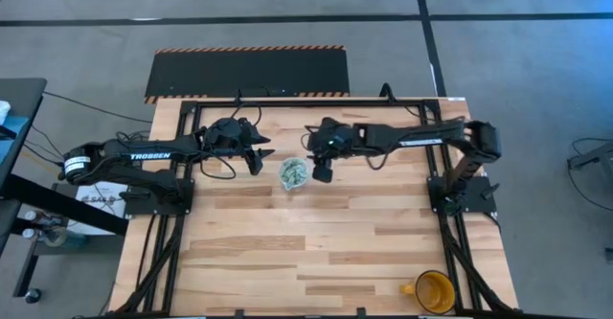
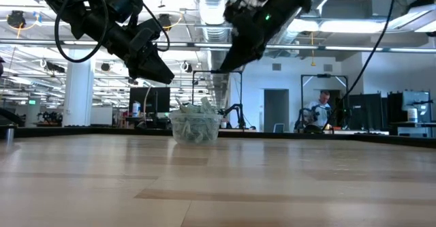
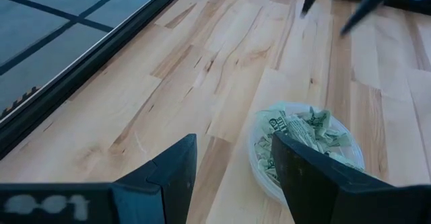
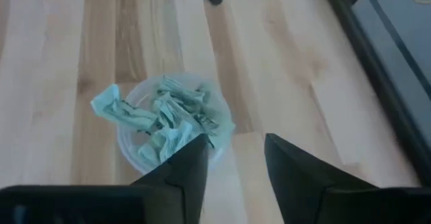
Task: Pick and place Stevia / Truvia into bins
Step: Return to Home Position
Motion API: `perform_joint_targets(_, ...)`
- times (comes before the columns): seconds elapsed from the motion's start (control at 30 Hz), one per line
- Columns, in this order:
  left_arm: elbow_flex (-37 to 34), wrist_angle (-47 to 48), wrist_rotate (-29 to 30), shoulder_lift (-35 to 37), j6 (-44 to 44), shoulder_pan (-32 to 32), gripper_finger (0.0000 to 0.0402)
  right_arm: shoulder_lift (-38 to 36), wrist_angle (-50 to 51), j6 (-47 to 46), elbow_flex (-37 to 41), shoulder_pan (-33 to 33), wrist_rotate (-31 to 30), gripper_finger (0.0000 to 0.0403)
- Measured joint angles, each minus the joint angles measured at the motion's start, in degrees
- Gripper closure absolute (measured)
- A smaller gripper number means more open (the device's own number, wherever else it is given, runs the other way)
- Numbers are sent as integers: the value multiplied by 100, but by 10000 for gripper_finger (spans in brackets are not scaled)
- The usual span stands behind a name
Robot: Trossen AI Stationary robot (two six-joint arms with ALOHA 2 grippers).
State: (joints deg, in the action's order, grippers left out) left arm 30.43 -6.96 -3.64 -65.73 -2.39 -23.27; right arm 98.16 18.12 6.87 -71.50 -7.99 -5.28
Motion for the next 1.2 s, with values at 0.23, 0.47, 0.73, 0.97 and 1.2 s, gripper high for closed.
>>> perform_joint_targets(0.23,-1,0,0,0,18,0,219,-972,543,91,308,25,18,356)
perform_joint_targets(0.47,-1,-14,-1,0,85,0,219,-2069,-610,-265,1710,46,5,390)
perform_joint_targets(0.73,1,-568,-93,26,108,97,219,-3257,-2259,-377,3008,124,90,399)
perform_joint_targets(0.97,3,-927,-452,853,221,49,219,-4519,-2507,50,3167,121,129,401)
perform_joint_targets(1.2,5,-642,-469,2494,335,-17,219,-5658,-2235,266,3167,199,127,402)
